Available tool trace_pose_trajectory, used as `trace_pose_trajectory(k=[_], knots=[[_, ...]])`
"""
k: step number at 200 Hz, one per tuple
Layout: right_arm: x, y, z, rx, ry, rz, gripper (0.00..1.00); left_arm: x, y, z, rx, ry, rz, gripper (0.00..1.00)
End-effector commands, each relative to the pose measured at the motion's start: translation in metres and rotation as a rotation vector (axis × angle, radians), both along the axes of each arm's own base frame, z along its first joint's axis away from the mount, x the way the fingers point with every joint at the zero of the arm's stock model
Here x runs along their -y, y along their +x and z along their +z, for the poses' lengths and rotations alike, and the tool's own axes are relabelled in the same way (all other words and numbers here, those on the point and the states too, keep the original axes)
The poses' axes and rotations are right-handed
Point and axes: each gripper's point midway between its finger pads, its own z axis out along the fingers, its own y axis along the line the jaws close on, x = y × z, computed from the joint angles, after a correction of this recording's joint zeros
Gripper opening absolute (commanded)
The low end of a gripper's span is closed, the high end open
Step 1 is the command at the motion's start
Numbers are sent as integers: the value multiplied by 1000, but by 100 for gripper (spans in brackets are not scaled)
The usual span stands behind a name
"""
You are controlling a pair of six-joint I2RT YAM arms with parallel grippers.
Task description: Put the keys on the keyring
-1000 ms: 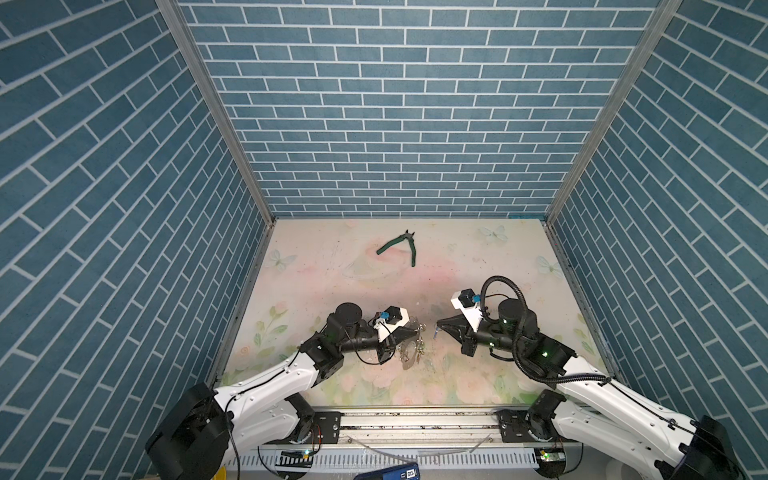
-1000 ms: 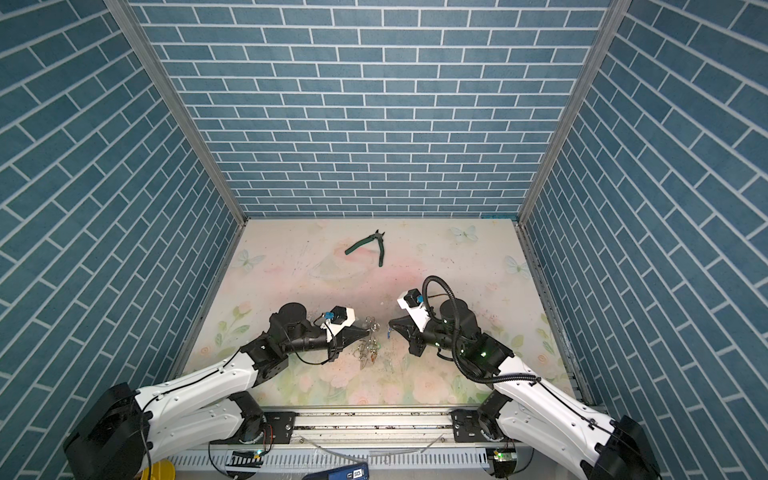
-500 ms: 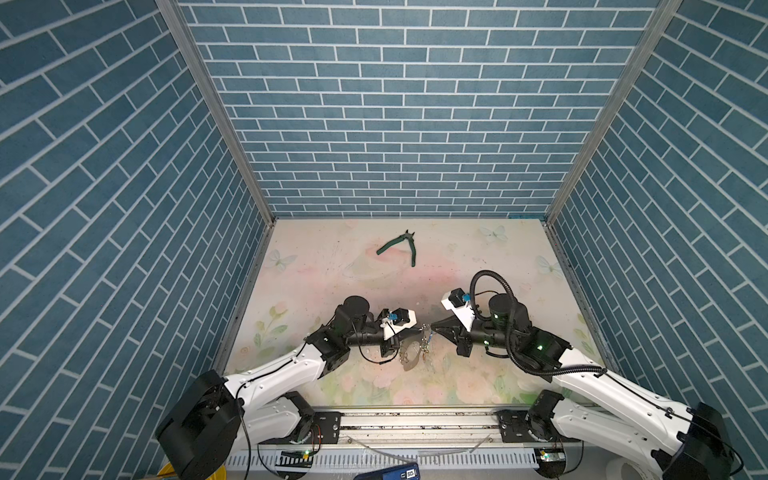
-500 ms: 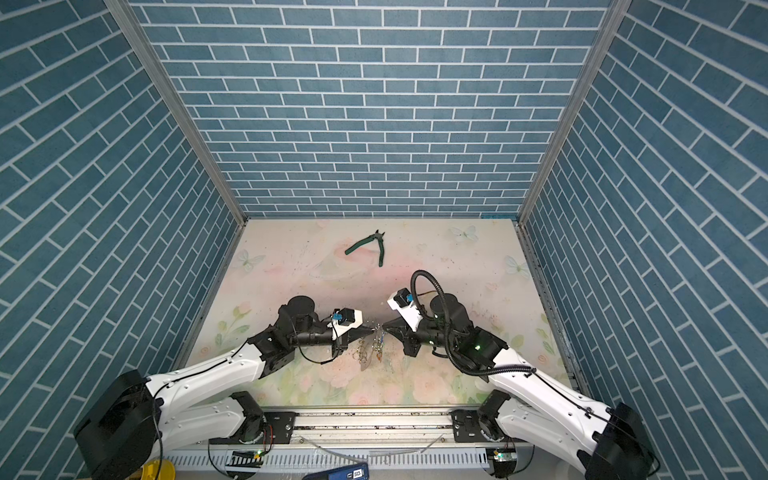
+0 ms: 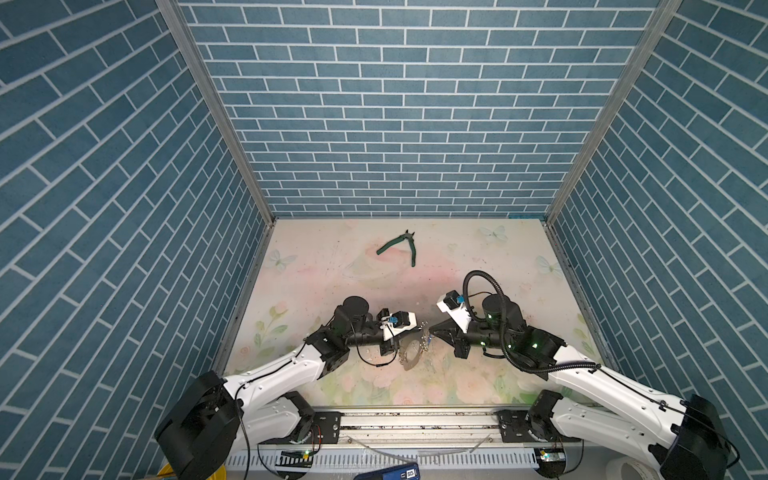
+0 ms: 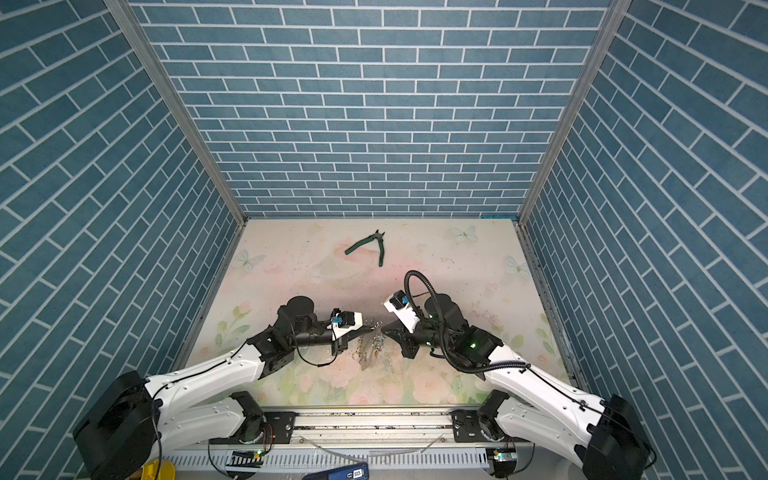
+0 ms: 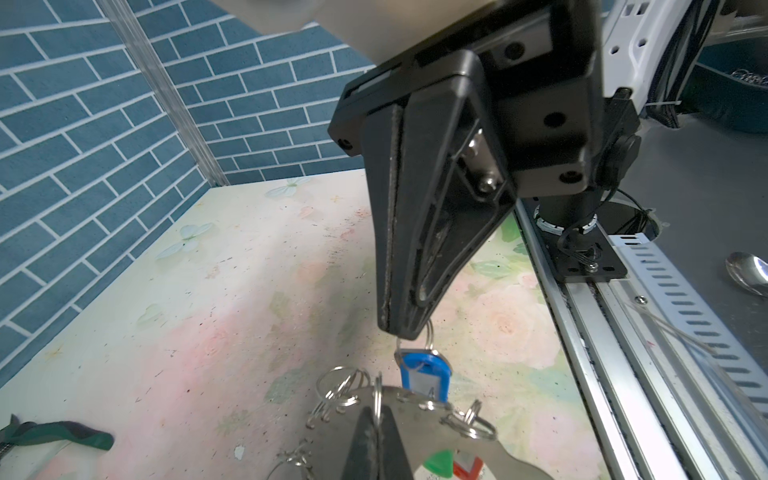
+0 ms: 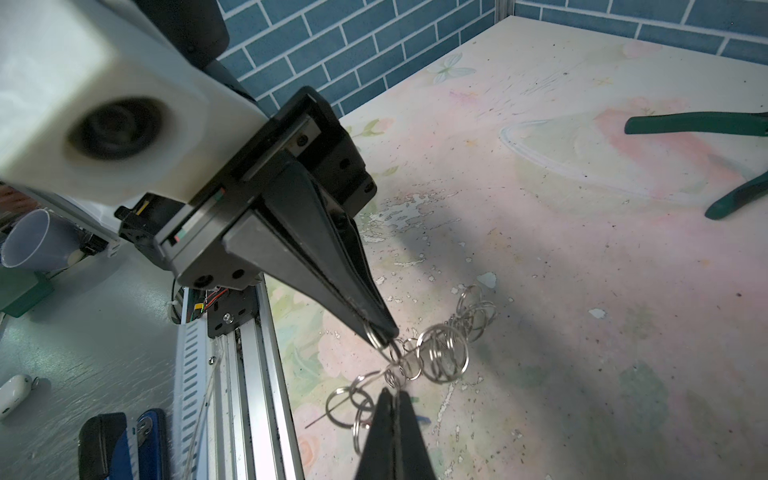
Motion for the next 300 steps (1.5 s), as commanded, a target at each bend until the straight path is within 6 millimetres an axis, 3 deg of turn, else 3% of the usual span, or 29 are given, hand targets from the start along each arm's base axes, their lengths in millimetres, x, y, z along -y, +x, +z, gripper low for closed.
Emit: trace_pose_trajectory(k=[1,93,188,260,300], knots=[[1,8,23,119,20,-19,0,6,-10,8,-63,3,-65,0],[4,7,16,244,52,-25,0,16,-12,10,-337,33,-78,0],[3,-2,8,273,58,8,0,12,2,6,-447,20,-18,0],[1,6,4,300,41,-23,0,10,-1,26,-476,-93,-81,0],[2,6,8,316,50,-30,0,8,2,26,-487,-92,-69,0]])
